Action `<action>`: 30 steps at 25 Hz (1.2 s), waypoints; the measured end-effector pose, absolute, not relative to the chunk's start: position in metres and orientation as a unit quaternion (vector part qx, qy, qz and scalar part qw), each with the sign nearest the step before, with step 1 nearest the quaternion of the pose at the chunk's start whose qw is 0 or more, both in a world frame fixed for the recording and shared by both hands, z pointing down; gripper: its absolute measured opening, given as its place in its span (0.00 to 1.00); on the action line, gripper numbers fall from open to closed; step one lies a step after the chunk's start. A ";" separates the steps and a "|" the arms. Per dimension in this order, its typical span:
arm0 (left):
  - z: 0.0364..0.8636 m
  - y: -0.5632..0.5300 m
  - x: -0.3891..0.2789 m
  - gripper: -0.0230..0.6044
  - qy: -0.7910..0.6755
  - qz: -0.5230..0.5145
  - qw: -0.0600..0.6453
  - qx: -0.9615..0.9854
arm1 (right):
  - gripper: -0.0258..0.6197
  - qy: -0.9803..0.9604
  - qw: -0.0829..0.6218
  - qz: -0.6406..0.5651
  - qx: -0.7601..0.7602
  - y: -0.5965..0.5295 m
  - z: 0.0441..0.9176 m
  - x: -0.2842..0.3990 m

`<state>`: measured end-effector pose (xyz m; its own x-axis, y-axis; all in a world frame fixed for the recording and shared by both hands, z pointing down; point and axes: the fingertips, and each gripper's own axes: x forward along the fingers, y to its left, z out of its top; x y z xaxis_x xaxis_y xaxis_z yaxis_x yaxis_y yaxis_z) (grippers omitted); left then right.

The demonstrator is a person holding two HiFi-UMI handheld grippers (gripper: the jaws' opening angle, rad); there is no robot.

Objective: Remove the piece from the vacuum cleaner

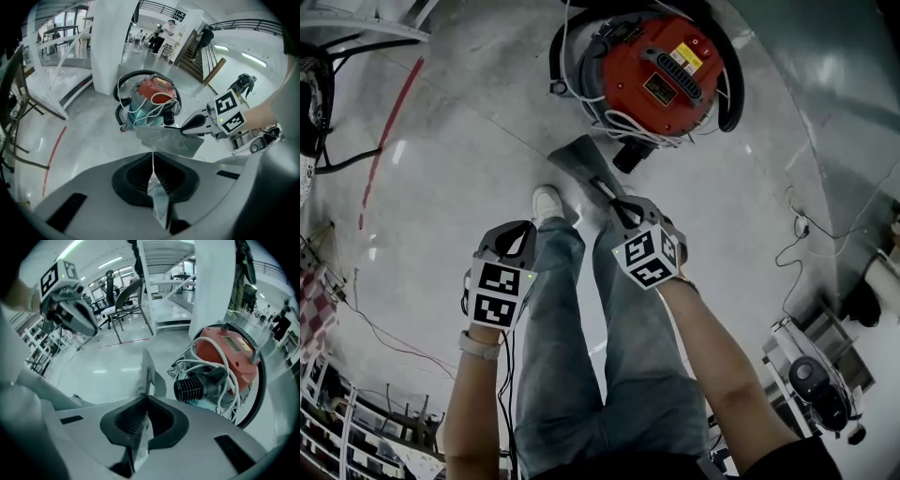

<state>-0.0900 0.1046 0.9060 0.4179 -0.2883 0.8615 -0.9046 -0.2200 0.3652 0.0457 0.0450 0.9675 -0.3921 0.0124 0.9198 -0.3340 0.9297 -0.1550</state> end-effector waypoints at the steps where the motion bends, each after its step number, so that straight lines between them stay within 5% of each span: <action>1: 0.902 0.103 -0.089 0.07 -0.427 0.329 0.458 0.707 | 0.11 -0.822 0.532 0.175 0.106 0.042 0.961 0.043; 13: 0.803 0.077 -0.089 0.07 -0.496 0.218 0.448 0.711 | 0.11 -0.846 0.440 0.260 0.153 0.031 0.834 0.030; 30: 0.549 0.028 -0.088 0.07 -0.514 0.138 0.350 0.771 | 0.11 -0.864 0.301 0.300 0.268 0.005 0.554 0.061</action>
<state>-0.0878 0.0278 0.5491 0.4343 -0.6960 0.5718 -0.8887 -0.2274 0.3982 0.0615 0.0053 0.5535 -0.6747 -0.2824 0.6820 -0.6444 0.6759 -0.3576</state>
